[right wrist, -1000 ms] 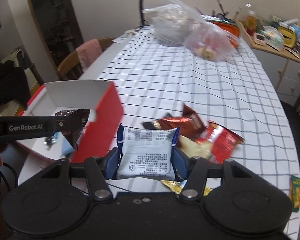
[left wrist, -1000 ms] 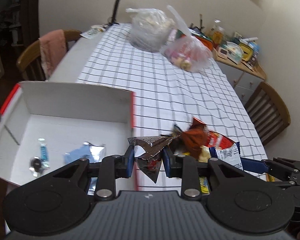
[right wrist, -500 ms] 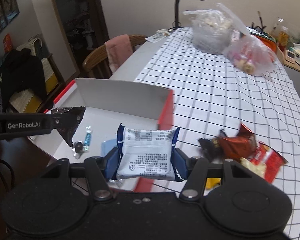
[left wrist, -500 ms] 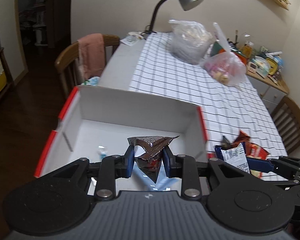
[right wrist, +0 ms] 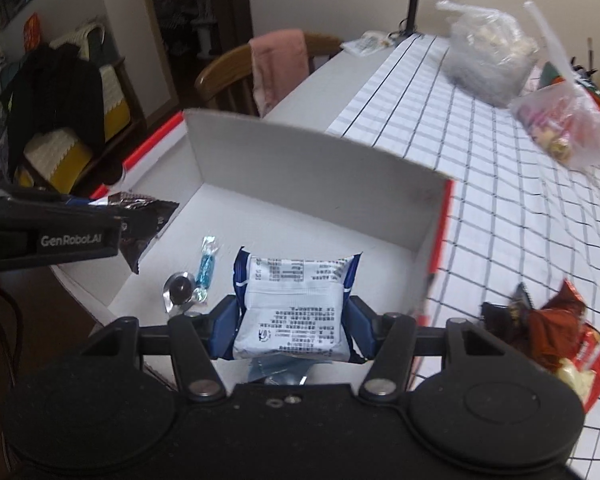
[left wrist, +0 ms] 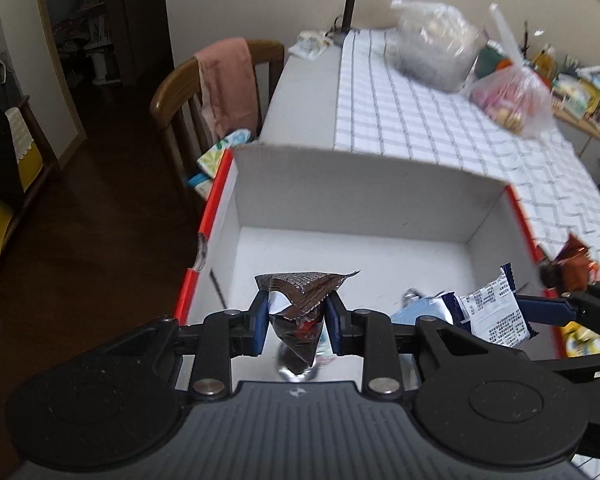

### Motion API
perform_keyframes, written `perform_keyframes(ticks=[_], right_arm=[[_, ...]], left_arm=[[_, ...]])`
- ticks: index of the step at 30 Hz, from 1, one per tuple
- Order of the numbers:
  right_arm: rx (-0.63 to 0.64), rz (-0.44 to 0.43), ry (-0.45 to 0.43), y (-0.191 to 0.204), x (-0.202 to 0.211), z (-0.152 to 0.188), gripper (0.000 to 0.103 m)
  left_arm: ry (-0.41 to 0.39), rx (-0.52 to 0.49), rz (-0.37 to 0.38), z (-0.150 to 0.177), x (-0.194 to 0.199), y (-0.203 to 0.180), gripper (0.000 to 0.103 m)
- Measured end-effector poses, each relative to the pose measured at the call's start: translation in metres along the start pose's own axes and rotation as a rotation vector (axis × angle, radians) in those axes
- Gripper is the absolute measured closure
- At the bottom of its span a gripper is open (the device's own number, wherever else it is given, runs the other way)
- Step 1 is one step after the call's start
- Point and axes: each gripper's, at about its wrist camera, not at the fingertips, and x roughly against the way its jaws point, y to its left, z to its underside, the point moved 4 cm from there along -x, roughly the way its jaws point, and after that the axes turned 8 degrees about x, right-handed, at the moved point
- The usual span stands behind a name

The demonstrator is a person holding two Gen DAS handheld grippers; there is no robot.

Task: Organize snacks
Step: 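Lower both items into the box and open both grippers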

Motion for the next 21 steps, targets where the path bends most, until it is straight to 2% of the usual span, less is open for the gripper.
perform_keyframes(ticks=[8, 11, 21], right_arm=[[0.064, 0.017, 0.084, 0.018, -0.037, -0.006, 0.046], [0.07, 0.018, 0.11, 0.021, -0.044, -0.003, 0.046], [0.063, 0.038, 0.122, 0.02, -0.047, -0.004, 0.045]], left_arm=[[0.069, -0.05, -0.034, 0.002, -0.037, 0.006, 0.074], [0.071, -0.085, -0.043, 0.003, -0.042, 0.002, 0.074], [0.14, -0.155, -0.049, 0.014, -0.059, -0.014, 0.074]])
